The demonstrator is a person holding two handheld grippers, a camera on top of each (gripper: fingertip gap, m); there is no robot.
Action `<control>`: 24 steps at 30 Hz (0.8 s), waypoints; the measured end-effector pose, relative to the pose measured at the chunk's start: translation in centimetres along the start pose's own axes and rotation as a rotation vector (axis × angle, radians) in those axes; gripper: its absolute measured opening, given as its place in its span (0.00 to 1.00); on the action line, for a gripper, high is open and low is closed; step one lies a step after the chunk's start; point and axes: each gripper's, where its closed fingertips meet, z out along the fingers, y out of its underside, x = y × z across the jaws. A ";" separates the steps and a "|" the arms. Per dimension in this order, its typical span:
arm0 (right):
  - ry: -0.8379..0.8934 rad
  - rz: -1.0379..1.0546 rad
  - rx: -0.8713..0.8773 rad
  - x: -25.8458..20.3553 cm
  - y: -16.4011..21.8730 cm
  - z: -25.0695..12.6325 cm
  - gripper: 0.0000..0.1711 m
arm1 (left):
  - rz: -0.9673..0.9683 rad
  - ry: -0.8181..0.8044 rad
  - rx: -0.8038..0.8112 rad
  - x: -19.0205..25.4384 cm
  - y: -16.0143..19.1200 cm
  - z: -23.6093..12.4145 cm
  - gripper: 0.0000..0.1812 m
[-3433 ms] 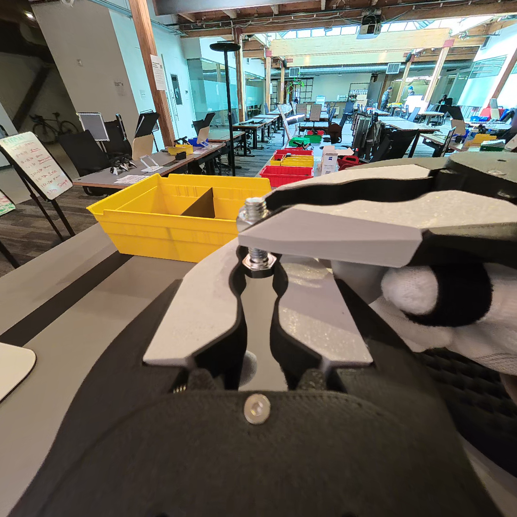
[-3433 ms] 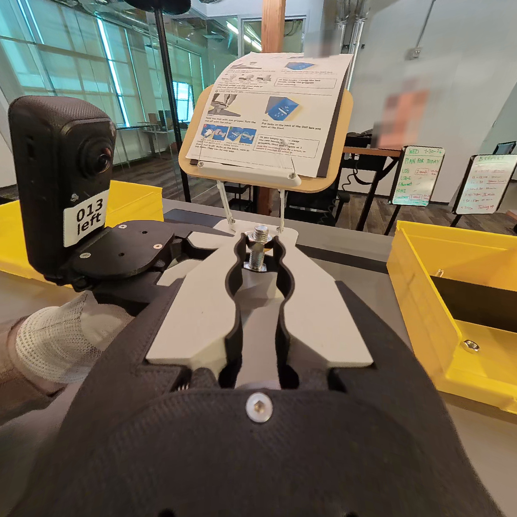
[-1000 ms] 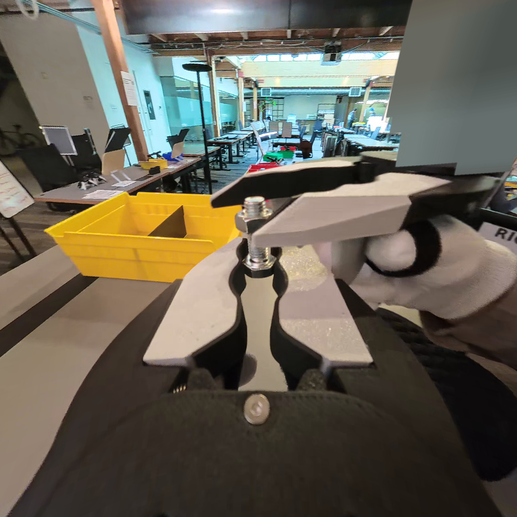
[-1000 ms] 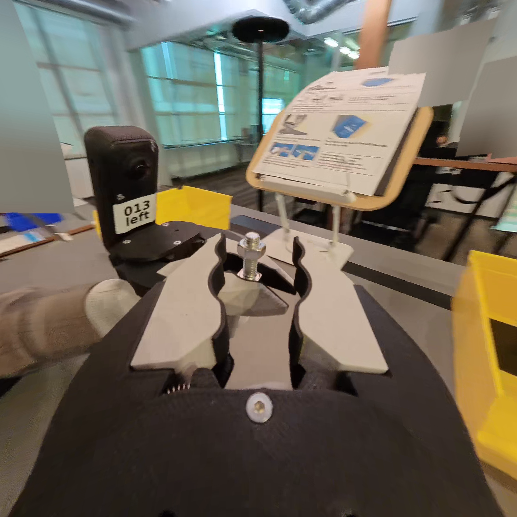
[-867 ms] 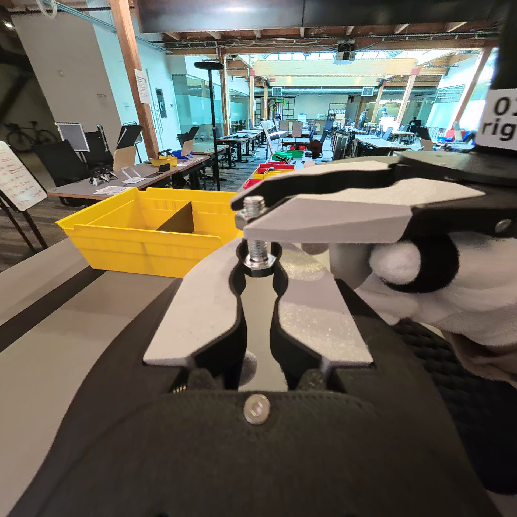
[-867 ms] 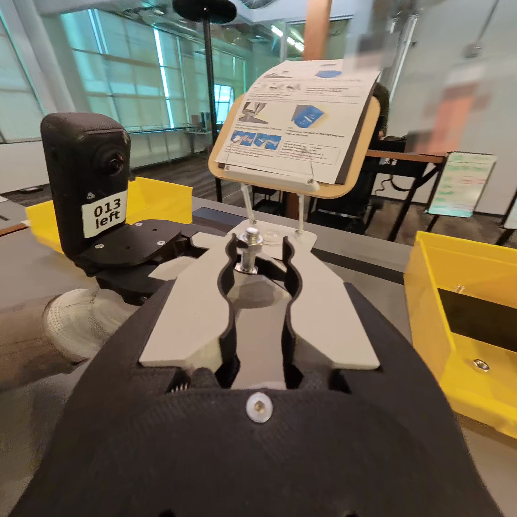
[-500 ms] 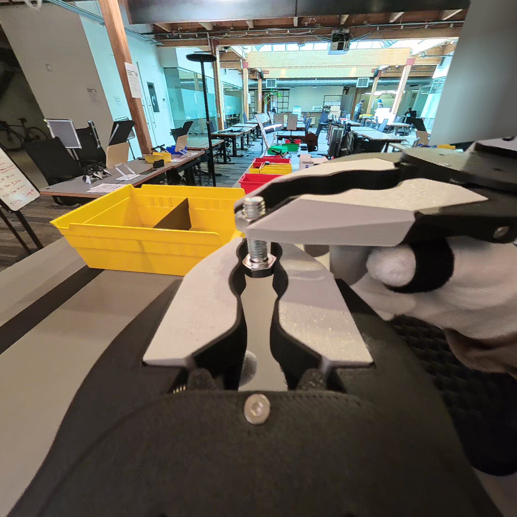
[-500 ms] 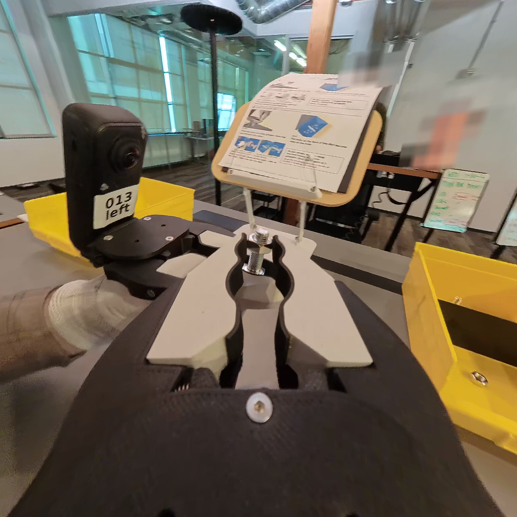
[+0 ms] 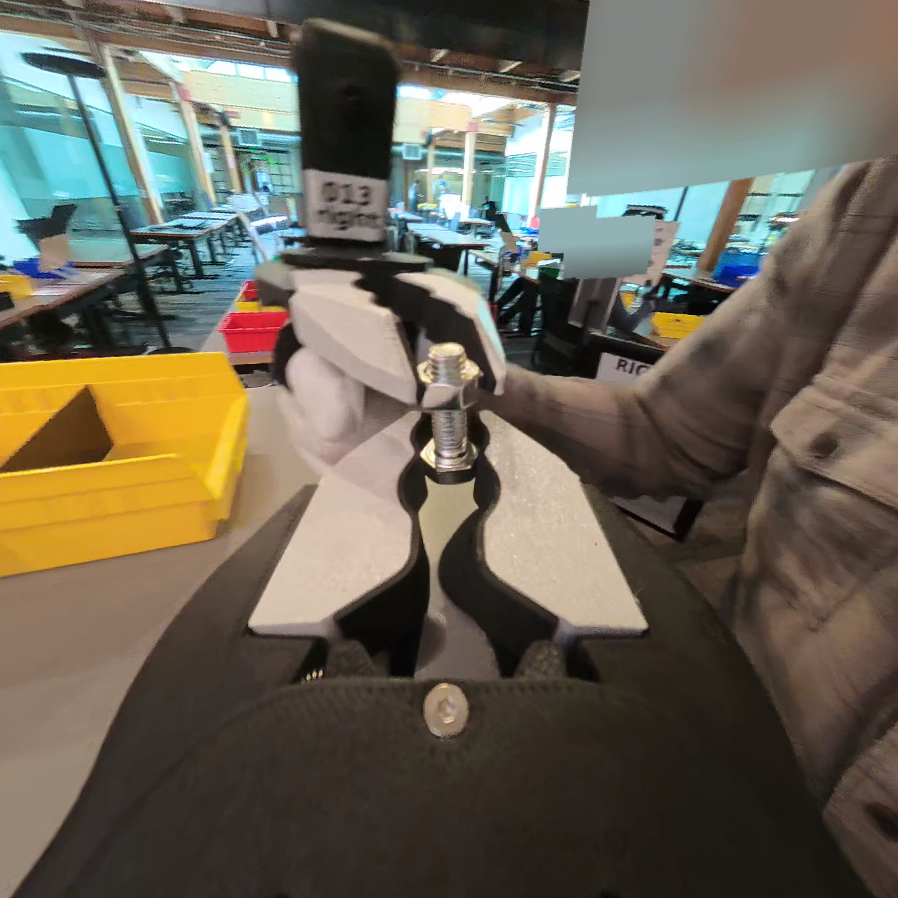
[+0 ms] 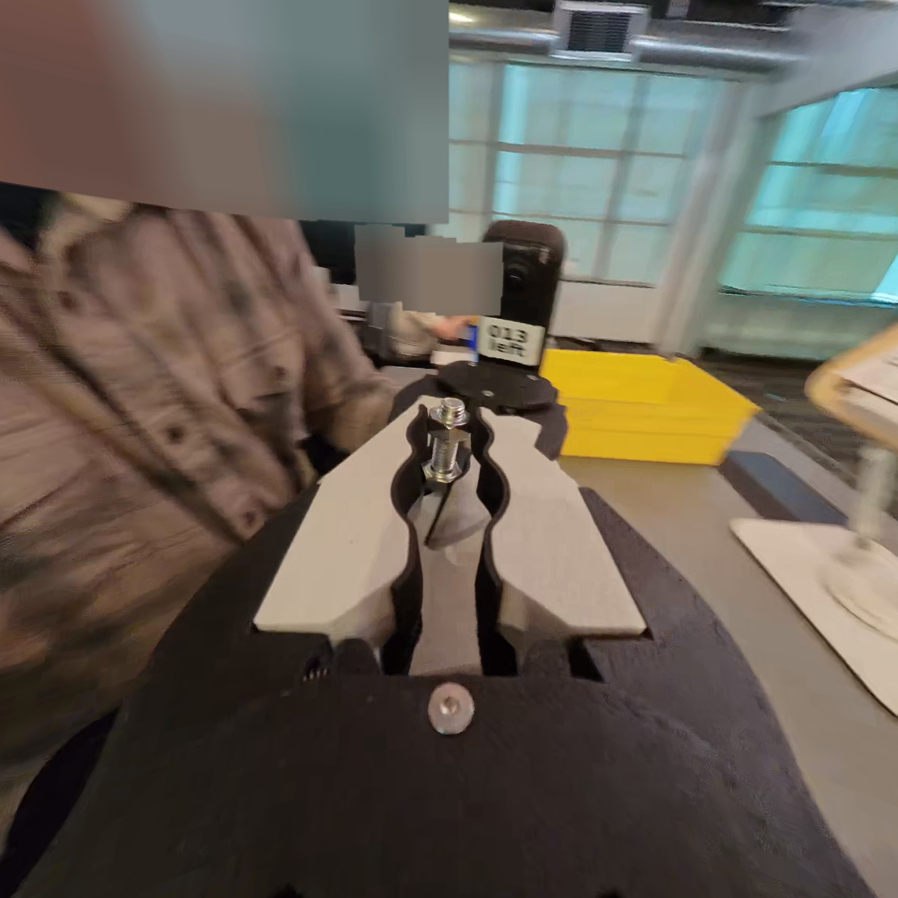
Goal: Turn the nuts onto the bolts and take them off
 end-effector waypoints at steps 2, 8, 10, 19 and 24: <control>-0.193 0.037 0.042 -1.3 -0.2 -0.2 0.09 | -0.009 0.051 -0.003 1.2 0.0 0.5 0.09; -0.571 0.063 0.110 -3.6 -0.7 -0.6 0.09 | -0.023 0.149 0.010 3.3 -0.3 0.8 0.09; -0.659 0.044 0.104 -4.3 -0.8 -0.5 0.09 | -0.046 0.217 0.022 4.3 -0.5 0.7 0.09; -0.809 -0.085 0.000 -8.4 -1.4 1.1 0.09 | 0.018 0.437 0.026 9.0 -0.7 0.1 0.09; -0.663 -0.047 -0.096 -6.6 -0.9 0.8 0.17 | 0.024 0.321 0.004 6.2 -0.1 -0.1 0.09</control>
